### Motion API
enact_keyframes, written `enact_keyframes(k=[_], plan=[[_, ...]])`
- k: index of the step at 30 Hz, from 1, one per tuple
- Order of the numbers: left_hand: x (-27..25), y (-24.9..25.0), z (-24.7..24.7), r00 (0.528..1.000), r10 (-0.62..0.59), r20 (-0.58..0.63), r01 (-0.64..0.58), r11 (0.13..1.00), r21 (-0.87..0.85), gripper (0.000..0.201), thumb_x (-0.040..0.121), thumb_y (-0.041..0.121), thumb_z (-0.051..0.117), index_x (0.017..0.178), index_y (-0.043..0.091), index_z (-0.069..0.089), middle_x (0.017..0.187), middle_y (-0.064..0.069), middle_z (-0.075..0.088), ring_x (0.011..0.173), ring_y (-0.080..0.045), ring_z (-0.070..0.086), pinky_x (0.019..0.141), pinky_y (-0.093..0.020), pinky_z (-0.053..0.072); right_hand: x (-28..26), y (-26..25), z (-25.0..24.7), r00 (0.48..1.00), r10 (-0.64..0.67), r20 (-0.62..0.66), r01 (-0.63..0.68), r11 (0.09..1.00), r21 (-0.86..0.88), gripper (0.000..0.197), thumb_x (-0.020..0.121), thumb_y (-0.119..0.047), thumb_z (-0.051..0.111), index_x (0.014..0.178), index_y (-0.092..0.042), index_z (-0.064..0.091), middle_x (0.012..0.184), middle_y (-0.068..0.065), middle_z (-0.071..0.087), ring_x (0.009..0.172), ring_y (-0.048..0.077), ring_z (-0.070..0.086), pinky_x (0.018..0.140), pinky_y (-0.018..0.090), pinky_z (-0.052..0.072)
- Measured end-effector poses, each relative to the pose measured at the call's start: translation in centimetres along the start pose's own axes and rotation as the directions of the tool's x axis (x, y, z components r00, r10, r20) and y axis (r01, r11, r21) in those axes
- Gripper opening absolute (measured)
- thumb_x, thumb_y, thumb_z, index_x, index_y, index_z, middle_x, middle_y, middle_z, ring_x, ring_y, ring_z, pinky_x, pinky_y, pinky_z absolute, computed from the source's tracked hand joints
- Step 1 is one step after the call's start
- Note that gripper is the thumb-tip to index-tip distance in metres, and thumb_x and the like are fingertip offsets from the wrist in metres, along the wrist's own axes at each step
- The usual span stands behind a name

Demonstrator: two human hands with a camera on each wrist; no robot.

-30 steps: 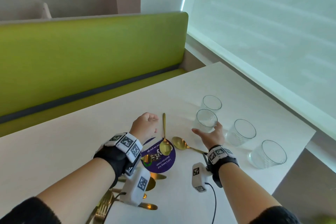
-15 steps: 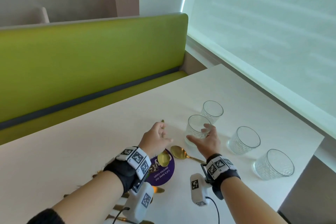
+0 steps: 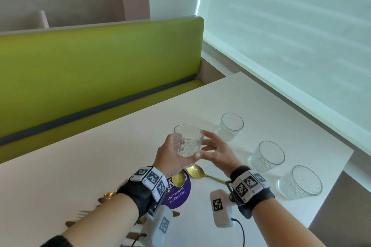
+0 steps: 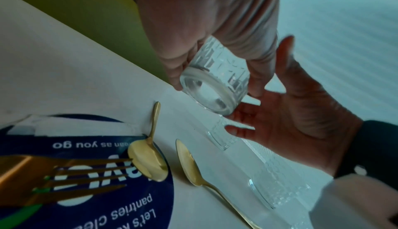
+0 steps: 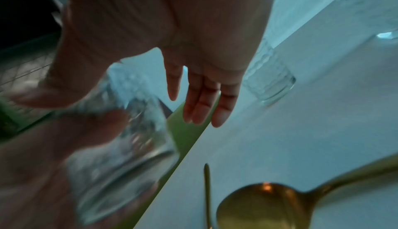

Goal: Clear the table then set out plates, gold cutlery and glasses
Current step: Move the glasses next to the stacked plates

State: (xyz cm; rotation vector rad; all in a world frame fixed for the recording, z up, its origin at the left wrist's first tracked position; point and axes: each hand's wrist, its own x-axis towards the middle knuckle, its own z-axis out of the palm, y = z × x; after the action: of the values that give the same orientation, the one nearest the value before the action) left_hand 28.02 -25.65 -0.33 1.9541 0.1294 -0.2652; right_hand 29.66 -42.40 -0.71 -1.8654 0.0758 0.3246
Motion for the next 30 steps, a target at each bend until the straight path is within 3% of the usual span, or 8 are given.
enact_keyframes(k=[2,5,7,9,12,17,22,30], plan=[[0.1,-0.3,-0.6,0.998,-0.03,-0.052,0.028,0.999,-0.041,0.071,0.063,0.032,0.085,0.121,0.018,0.046,0.108,0.006,0.057,0.1,-0.013,0.056,0.08,-0.02,0.042,0.6,1.3,-1.4,0.986,0.108,-0.13,-0.107,0.994,0.01,0.093,0.049,-0.039,0.087,0.13,-0.018,0.047,0.11,0.004,0.061,0.097,0.02,0.062,0.08,0.03,0.053],[0.6,-0.8,-1.7,0.991,-0.059,-0.119,0.048,0.995,-0.091,0.069,0.062,0.027,0.086,0.119,0.017,0.048,0.11,0.003,0.059,0.102,-0.015,0.057,0.083,-0.023,0.043,2.3,4.3,-3.4,0.848,0.301,-0.437,-0.315,0.948,0.042,0.078,0.064,-0.024,0.085,0.129,-0.011,0.045,0.109,0.007,0.061,0.1,0.025,0.061,0.094,0.043,0.05],[1.0,-1.0,-2.3,0.988,-0.069,-0.135,0.057,0.994,-0.092,0.071,0.061,0.028,0.086,0.12,0.017,0.049,0.113,0.002,0.06,0.104,-0.016,0.057,0.085,-0.025,0.044,3.5,5.2,-4.2,0.771,0.364,-0.522,-0.389,0.919,0.066,0.086,0.066,-0.026,0.084,0.136,-0.012,0.037,0.121,0.012,0.059,0.111,0.029,0.058,0.101,0.04,0.046],[1.3,-1.3,-2.7,0.987,-0.075,-0.142,0.062,0.994,-0.093,0.073,0.06,0.029,0.086,0.121,0.017,0.049,0.116,0.0,0.061,0.105,-0.017,0.058,0.087,-0.026,0.045,4.8,5.3,-4.6,0.744,0.354,-0.567,-0.384,0.921,0.072,0.096,0.066,-0.028,0.084,0.143,-0.011,0.029,0.135,0.014,0.05,0.126,0.03,0.048,0.104,0.037,0.04],[1.5,-1.7,-3.1,0.986,-0.081,-0.146,0.064,0.991,-0.117,0.073,0.059,0.03,0.087,0.12,0.019,0.048,0.118,0.0,0.061,0.107,-0.017,0.057,0.087,-0.027,0.046,6.7,5.3,-5.1,0.737,0.303,-0.604,-0.344,0.938,0.052,0.107,0.063,-0.031,0.085,0.146,-0.012,0.022,0.146,0.013,0.04,0.135,0.03,0.039,0.111,0.038,0.034],[1.6,-2.4,-3.3,0.991,-0.07,-0.112,0.053,0.988,-0.147,0.087,0.044,0.047,0.085,0.119,0.025,0.048,0.116,0.004,0.062,0.108,-0.015,0.059,0.09,-0.03,0.049,8.8,6.0,-5.4,0.735,0.213,-0.644,-0.273,0.962,0.005,0.108,0.058,-0.038,0.087,0.144,-0.016,0.026,0.142,0.011,0.045,0.133,0.029,0.041,0.111,0.039,0.035],[1.4,-3.2,-3.0,0.992,-0.089,-0.091,0.066,0.97,-0.233,0.084,0.04,0.052,0.084,0.114,0.028,0.052,0.112,0.006,0.067,0.106,-0.014,0.063,0.093,-0.041,0.054,9.0,6.3,-5.2,0.726,0.18,-0.663,-0.278,0.96,-0.044,0.091,0.059,-0.036,0.086,0.134,-0.015,0.038,0.129,0.007,0.056,0.121,0.027,0.052,0.104,0.039,0.042],[-1.2,-3.6,-3.7,0.996,-0.081,-0.037,0.07,0.966,-0.25,0.084,0.038,0.052,0.085,0.113,0.03,0.053,0.111,0.005,0.068,0.106,-0.014,0.063,0.093,-0.041,0.053,4.8,4.8,-3.3,0.766,0.173,-0.619,-0.309,0.944,-0.119,0.074,0.065,-0.036,0.082,0.126,-0.013,0.045,0.123,0.013,0.058,0.116,0.03,0.053,0.097,0.036,0.044]])
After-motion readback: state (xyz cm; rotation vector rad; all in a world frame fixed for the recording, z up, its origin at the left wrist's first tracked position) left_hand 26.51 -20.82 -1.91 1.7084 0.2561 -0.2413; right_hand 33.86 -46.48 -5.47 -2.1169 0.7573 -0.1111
